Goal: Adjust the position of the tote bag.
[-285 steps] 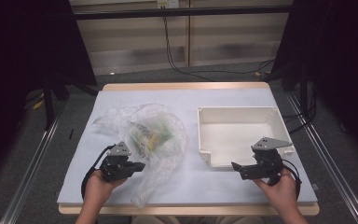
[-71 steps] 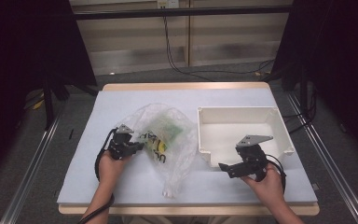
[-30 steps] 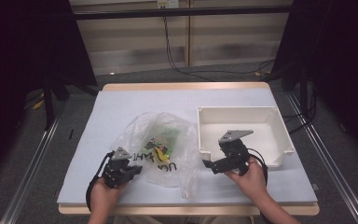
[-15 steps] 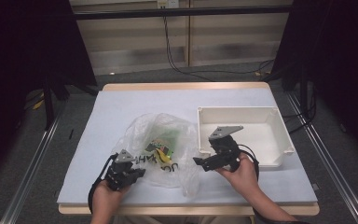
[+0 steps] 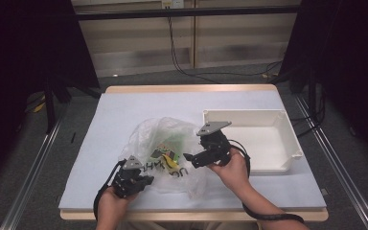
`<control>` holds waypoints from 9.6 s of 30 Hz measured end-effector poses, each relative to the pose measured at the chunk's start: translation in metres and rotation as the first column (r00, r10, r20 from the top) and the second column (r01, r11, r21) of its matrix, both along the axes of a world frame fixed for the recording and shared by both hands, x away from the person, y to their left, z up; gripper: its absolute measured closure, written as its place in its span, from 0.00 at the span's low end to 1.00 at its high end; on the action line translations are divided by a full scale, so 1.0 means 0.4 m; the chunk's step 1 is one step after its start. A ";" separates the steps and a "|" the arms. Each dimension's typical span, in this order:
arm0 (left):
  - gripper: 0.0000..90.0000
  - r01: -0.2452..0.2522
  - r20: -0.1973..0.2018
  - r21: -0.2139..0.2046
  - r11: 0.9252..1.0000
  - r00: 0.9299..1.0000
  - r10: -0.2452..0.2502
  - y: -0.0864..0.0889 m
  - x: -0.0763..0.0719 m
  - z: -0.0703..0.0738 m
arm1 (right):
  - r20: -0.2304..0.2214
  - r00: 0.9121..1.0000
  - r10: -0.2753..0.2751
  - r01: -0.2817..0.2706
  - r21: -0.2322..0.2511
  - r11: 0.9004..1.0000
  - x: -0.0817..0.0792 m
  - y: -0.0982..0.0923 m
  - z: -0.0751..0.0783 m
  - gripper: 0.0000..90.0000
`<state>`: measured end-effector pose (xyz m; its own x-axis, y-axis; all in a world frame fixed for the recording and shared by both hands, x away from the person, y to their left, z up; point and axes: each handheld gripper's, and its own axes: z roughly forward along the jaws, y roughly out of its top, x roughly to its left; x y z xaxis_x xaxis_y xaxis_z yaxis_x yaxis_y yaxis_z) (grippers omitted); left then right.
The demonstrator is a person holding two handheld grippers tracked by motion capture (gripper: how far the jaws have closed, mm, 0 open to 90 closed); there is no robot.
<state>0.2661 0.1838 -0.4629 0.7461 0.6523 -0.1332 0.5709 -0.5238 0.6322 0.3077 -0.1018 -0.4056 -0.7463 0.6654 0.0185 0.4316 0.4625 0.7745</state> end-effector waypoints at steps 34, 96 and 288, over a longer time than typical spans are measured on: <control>1.00 0.008 -0.001 0.003 1.000 1.000 -0.008 0.024 -0.011 0.017 | -0.098 0.994 0.049 -0.053 -0.043 0.998 0.083 0.097 -0.002 0.67; 1.00 -0.139 -0.063 0.009 0.990 0.988 0.139 0.133 0.003 -0.011 | -0.222 0.962 -0.156 0.162 0.008 0.987 0.329 -0.117 0.010 0.99; 0.83 -0.027 -0.034 0.014 1.000 0.999 0.028 0.033 0.073 0.051 | -0.113 0.994 0.014 -0.009 0.050 0.999 0.043 -0.122 0.101 0.34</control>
<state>0.2953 0.1969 -0.4427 0.7231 0.6745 -0.1490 0.6061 -0.5160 0.6053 0.3251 -0.1506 -0.3651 -0.7452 0.6528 0.1360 0.5124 0.4301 0.7432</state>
